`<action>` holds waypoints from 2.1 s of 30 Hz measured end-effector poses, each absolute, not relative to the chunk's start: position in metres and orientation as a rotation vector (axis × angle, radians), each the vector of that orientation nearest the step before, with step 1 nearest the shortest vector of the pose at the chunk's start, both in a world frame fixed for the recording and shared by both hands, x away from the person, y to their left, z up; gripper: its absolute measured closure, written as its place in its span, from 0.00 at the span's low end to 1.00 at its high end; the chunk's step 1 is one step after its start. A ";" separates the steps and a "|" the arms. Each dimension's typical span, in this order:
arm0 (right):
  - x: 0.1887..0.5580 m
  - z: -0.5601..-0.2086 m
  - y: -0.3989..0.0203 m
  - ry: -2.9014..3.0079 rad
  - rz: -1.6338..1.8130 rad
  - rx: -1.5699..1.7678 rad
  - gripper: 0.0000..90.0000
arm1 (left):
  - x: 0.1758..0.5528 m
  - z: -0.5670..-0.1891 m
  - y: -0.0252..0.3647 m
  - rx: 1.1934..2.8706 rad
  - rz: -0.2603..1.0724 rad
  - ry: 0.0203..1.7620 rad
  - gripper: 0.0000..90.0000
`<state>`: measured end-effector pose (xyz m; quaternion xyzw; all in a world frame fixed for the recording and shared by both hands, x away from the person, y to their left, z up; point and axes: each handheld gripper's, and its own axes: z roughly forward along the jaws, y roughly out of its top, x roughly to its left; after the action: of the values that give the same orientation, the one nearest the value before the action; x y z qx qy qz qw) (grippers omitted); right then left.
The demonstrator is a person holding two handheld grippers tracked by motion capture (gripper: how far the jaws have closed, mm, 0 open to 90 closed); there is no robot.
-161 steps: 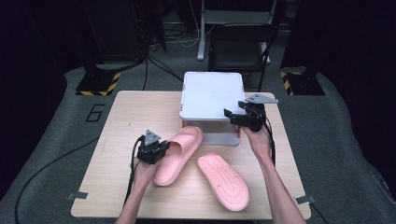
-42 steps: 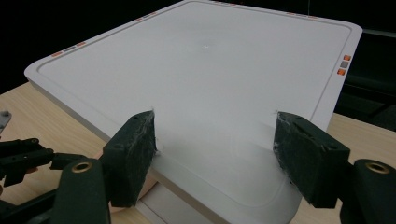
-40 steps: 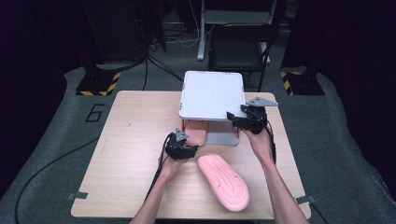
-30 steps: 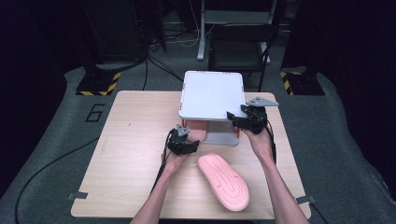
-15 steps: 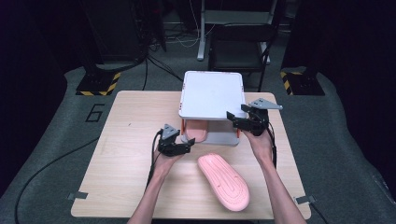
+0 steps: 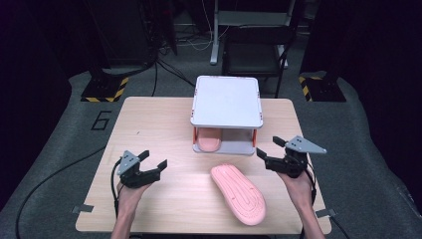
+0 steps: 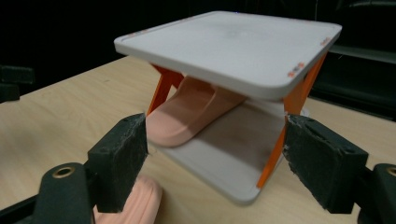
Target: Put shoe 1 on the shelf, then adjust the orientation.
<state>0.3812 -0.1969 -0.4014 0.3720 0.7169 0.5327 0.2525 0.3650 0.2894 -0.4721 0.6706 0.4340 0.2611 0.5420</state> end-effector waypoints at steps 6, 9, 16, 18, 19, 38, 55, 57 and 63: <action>0.353 -0.422 -0.201 2.014 1.481 1.019 0.23 | 0.355 -0.470 0.300 1.570 0.651 1.032 0.18; 0.346 -0.431 -0.193 2.072 1.459 0.979 0.23 | 0.353 -0.466 0.296 1.572 0.663 1.010 0.18; 0.341 -0.445 -0.174 2.179 1.437 0.922 0.23 | 0.354 -0.457 0.294 1.559 0.677 0.998 0.18; 0.338 -0.448 -0.170 2.194 1.420 0.900 0.23 | 0.353 -0.455 0.294 1.562 0.683 0.992 0.18; 0.337 -0.449 -0.169 2.210 1.408 0.886 0.23 | 0.353 -0.455 0.294 1.557 0.686 0.991 0.18; 0.356 -0.479 -0.210 2.207 1.224 1.074 0.26 | 0.351 -0.445 0.291 1.498 0.737 0.999 0.19; 0.327 -0.440 -0.235 1.994 1.444 1.075 0.25 | 0.350 -0.439 0.292 1.494 0.752 0.991 0.19; 0.314 -0.439 -0.229 2.004 1.458 1.033 0.24 | 0.351 -0.438 0.291 1.493 0.753 0.984 0.20; 0.293 -0.454 -0.217 2.124 1.391 0.983 0.23 | 0.350 -0.436 0.290 1.498 0.756 0.976 0.20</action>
<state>0.2934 -0.2172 -0.4541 0.3533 0.7630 0.4997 0.2081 0.3503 0.2902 -0.4357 0.6369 0.4150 0.3215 0.5645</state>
